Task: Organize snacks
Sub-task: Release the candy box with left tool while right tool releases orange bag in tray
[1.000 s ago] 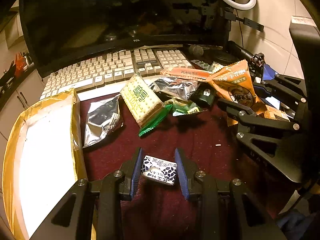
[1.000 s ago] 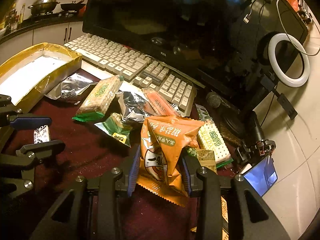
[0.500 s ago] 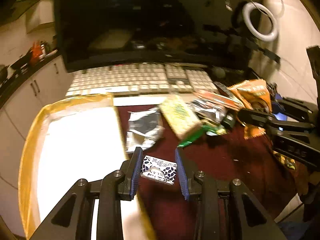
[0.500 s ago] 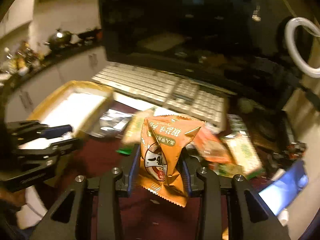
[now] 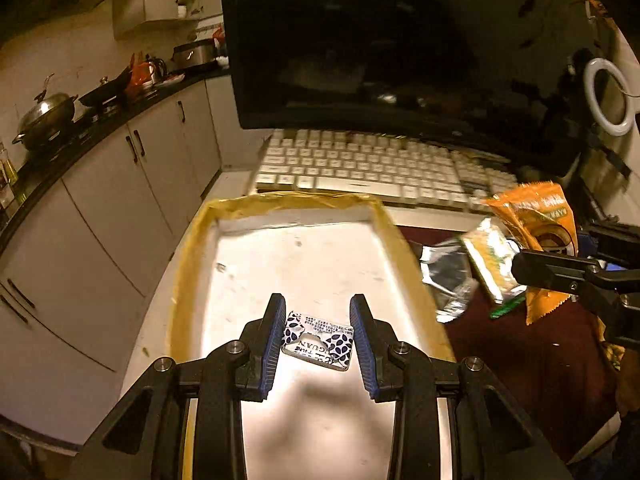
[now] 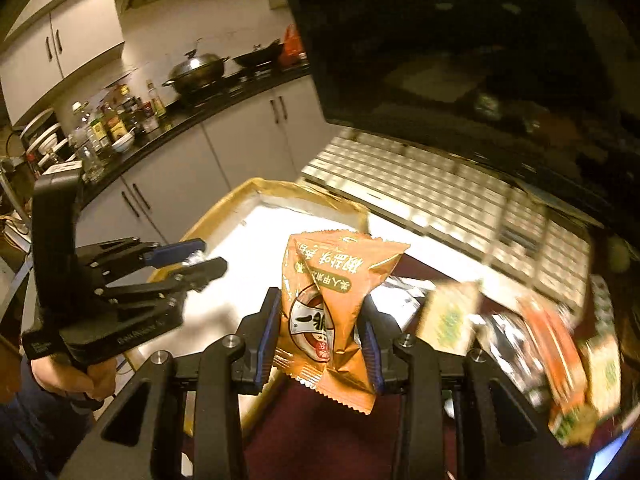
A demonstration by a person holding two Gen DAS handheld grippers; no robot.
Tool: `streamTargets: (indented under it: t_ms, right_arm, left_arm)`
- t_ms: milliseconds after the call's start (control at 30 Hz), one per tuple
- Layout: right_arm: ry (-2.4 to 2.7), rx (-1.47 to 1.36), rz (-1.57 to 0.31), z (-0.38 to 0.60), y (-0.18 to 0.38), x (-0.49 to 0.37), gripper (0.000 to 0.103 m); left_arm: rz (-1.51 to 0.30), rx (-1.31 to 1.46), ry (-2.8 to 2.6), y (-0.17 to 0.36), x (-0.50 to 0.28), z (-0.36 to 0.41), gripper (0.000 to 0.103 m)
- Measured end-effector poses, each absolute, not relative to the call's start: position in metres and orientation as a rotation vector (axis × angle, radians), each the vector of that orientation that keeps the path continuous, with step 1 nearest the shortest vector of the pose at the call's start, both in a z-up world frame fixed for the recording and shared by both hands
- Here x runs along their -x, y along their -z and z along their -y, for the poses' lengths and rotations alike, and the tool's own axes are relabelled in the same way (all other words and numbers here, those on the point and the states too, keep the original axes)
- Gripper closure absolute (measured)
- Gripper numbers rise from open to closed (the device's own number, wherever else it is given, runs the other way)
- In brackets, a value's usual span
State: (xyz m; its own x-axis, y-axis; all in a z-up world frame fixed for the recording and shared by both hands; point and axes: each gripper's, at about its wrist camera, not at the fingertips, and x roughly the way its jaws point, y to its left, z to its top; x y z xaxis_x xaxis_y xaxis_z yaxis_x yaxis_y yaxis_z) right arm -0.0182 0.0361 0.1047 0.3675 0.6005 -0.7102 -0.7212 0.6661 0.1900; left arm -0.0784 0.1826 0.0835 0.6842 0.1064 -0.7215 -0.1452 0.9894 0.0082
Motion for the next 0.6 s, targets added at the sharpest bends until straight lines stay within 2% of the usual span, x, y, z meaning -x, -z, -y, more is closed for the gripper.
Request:
streamTargets:
  t_ms: [333, 600]
  right_arm:
    - [-0.871, 0.098, -0.998, -0.119, -0.074, -0.044, 0.067]
    - [-0.854, 0.084, -1.082, -0.15, -0.049, -0.072, 0.067]
  left_arm:
    - [-0.953, 0.087, -0.16, -0.06, 0.015, -0.222, 0.068]
    - [-1.002, 0.214, -0.151, -0.043, 0.0, -0.242, 0.069]
